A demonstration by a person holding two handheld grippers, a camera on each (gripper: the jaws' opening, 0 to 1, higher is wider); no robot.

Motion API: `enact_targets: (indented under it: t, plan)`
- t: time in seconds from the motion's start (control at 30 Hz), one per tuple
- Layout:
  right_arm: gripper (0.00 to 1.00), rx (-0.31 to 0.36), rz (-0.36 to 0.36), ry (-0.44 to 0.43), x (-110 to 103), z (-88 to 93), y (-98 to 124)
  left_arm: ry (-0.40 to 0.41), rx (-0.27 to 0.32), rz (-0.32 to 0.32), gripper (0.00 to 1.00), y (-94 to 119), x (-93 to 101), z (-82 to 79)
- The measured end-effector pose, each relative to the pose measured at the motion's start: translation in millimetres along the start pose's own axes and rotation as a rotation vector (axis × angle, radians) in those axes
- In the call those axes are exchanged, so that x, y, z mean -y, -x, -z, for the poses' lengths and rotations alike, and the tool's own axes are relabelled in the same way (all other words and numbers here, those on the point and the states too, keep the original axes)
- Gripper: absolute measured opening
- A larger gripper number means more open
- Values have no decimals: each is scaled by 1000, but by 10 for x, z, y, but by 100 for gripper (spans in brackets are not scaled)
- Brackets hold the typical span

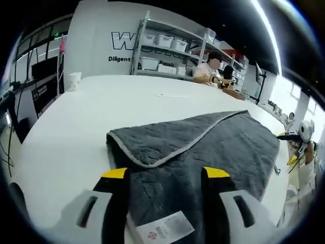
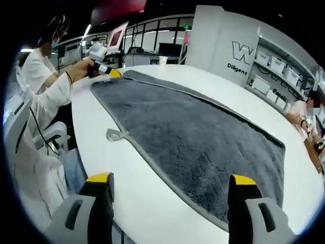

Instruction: Open the folded towel by lifting each exposed corner and separating the folded layers until the towel lies flat within the target outline without major curled edges

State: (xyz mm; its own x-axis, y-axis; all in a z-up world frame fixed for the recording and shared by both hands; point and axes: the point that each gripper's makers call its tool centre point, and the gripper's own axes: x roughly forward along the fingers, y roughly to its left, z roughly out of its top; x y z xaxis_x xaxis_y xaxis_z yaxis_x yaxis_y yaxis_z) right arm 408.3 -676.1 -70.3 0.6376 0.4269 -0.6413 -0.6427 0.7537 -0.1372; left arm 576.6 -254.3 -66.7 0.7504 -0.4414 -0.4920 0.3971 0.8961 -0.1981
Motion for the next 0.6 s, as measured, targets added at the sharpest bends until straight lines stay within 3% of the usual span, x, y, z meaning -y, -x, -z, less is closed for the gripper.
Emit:
enact_targets:
  t: [0.23,0.47,0.53,0.6]
  plan:
    - [92,1,3,-5,1,19,17,29,18,3,38,-100,-66,-9]
    - [91,-3,6,-7,-1,47,29,70,60,-9,18,-100,-129,-67]
    - [91,-4,7,-7,4,53,31,81,70,-16,7,-112,-176,-75]
    - [91,-8,8,-3,7,56,34,126,76,-8,3,-141,-186,-70]
